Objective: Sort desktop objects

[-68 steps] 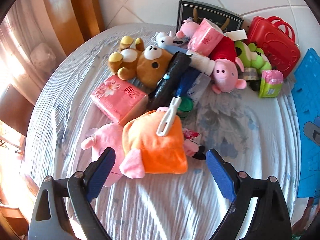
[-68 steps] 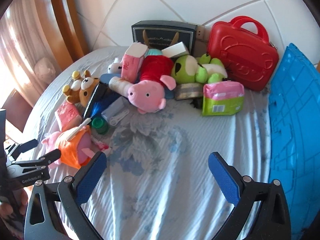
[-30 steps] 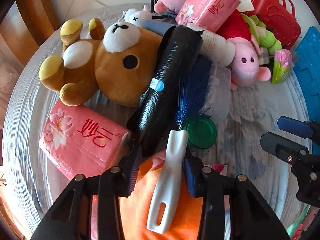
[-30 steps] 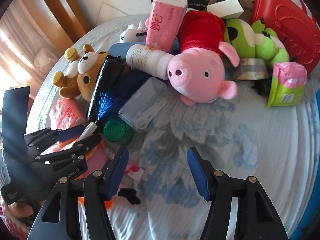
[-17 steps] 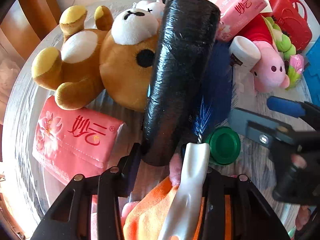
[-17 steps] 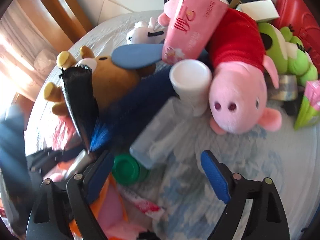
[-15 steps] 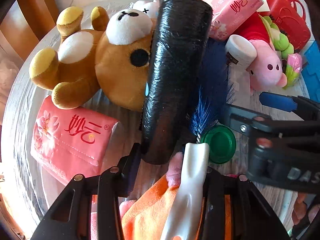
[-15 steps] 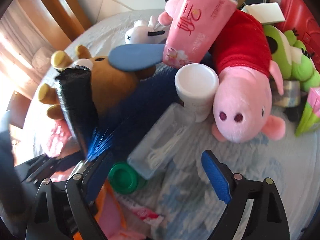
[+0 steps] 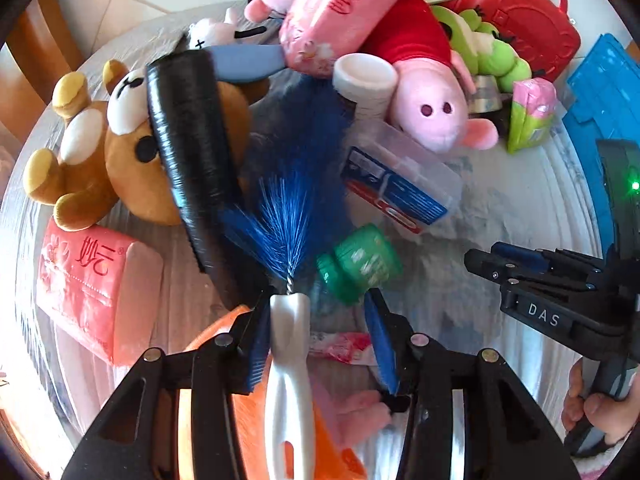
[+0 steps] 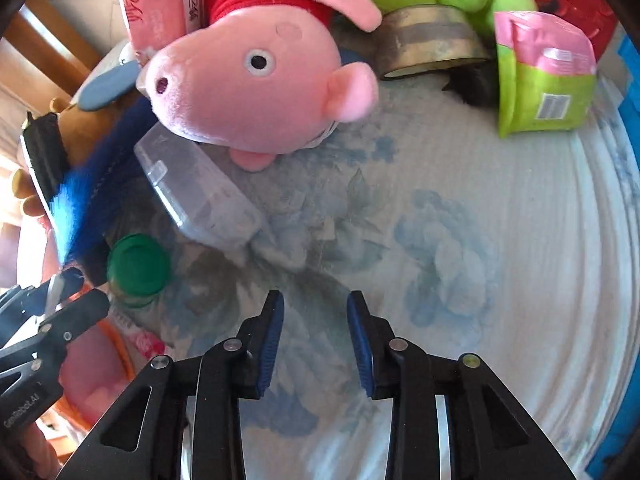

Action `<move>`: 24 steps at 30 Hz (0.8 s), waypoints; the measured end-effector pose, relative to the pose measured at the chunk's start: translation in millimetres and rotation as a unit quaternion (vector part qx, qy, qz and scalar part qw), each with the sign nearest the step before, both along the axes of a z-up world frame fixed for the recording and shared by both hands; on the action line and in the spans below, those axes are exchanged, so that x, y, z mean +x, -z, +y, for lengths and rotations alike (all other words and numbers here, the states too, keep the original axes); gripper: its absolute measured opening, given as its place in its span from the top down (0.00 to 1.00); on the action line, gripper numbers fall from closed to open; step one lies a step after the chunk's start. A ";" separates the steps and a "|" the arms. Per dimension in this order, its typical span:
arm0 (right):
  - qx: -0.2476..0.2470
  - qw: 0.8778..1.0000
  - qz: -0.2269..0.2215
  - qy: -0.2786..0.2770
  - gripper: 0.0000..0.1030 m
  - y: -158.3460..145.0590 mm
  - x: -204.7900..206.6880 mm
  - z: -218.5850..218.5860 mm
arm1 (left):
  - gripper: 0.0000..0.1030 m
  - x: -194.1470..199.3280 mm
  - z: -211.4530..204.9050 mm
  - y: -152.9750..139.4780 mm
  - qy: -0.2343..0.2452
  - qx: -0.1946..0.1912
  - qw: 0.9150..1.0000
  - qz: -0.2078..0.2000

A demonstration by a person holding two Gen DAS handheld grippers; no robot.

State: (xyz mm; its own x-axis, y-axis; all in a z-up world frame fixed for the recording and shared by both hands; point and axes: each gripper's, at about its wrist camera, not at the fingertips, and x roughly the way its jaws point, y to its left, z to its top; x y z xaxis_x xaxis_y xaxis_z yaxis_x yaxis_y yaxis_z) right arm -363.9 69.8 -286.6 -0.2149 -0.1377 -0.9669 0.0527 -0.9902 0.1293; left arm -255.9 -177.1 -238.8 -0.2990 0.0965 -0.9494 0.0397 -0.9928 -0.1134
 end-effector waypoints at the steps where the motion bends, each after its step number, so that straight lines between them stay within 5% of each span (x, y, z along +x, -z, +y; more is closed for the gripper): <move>1: -0.002 1.000 0.005 -0.002 0.54 -3.9 3.2 0.7 | 0.57 4.3 2.7 -1.0 0.003 0.002 1.000 0.002; 13: 0.000 0.999 0.048 -0.020 0.46 -35.4 11.5 -5.4 | 0.52 -19.5 30.0 29.0 -0.005 0.005 1.000 -0.007; 19: 0.000 0.996 0.057 -0.062 0.28 -33.7 -1.2 -31.3 | 0.54 -29.7 9.5 36.1 -0.021 0.014 1.000 0.006; 24: -0.011 0.996 0.058 -0.064 0.29 -20.1 -19.6 -26.9 | 0.54 -33.1 10.9 34.9 -0.001 0.011 1.000 0.016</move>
State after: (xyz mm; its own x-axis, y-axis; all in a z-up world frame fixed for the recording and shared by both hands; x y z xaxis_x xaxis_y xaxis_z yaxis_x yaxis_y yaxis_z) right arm -383.5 42.9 -266.5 -0.3044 -0.1921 -0.9329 0.1938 -0.9715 0.1368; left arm -289.0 -166.2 -273.7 -0.3290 0.1164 -0.9371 0.0369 -0.9900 -0.1360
